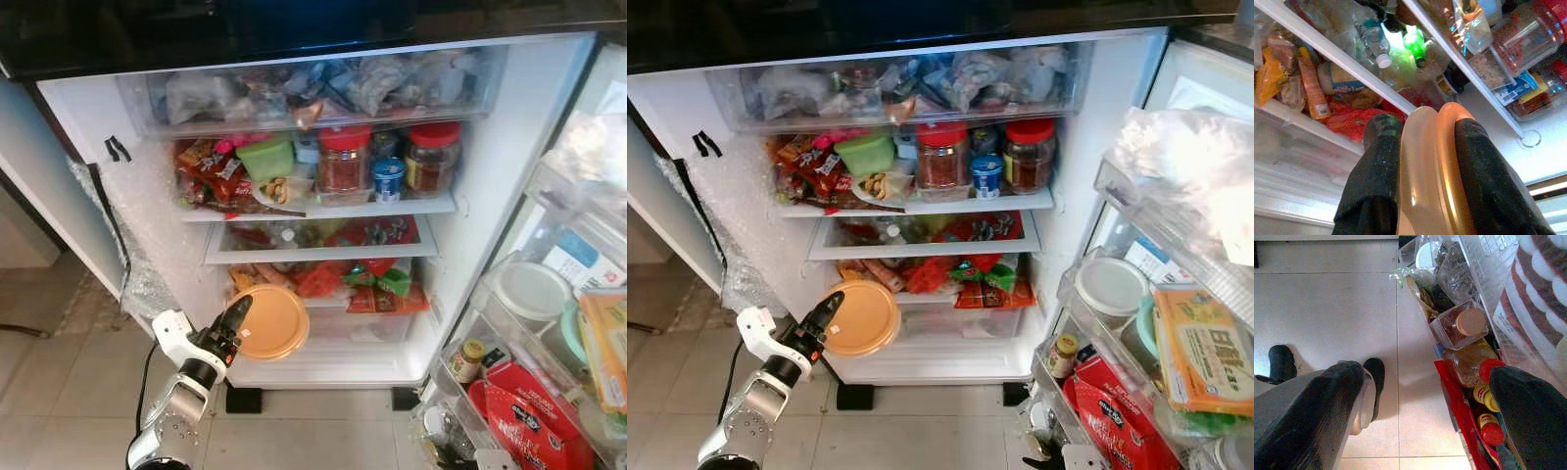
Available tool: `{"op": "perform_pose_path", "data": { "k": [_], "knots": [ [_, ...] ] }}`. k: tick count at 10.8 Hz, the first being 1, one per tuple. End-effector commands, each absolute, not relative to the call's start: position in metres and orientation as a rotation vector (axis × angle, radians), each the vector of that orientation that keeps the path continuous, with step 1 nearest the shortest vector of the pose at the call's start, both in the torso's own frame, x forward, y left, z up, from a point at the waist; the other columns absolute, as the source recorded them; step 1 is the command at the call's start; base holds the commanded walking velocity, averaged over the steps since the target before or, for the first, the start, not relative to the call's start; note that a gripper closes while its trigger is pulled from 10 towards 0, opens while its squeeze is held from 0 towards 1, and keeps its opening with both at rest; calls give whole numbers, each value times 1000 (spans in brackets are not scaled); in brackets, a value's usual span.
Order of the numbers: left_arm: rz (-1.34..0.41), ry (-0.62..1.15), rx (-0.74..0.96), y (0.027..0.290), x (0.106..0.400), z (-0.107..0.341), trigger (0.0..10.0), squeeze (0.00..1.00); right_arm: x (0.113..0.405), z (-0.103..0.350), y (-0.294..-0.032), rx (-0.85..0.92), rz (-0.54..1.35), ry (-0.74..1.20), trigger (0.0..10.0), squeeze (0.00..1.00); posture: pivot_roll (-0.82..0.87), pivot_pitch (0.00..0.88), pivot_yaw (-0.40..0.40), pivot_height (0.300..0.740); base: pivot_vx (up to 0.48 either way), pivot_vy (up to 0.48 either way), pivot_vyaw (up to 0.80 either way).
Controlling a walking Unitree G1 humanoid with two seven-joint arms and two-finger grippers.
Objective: Restocking fridge
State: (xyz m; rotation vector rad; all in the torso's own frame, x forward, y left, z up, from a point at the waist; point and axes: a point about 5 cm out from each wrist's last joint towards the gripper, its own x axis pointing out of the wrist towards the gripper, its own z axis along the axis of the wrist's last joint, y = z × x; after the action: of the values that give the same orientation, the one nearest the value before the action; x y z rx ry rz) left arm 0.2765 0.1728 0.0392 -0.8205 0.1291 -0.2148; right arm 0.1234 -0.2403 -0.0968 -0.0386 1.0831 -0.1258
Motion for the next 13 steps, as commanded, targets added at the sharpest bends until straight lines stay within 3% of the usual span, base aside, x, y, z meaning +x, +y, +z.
{"op": "perform_pose_path", "data": {
  "k": [1,13],
  "knots": [
    [-194,144,-794,177,277,38,10000,0,122,-98,-239,-40,-116,1090,10000,0,-140,0,63,740,0,0,0],
    [-170,132,-780,174,288,47,10000,0,123,-97,-239,-43,-115,1093,10000,0,-140,0,61,740,0,0,0]
  ]
}}
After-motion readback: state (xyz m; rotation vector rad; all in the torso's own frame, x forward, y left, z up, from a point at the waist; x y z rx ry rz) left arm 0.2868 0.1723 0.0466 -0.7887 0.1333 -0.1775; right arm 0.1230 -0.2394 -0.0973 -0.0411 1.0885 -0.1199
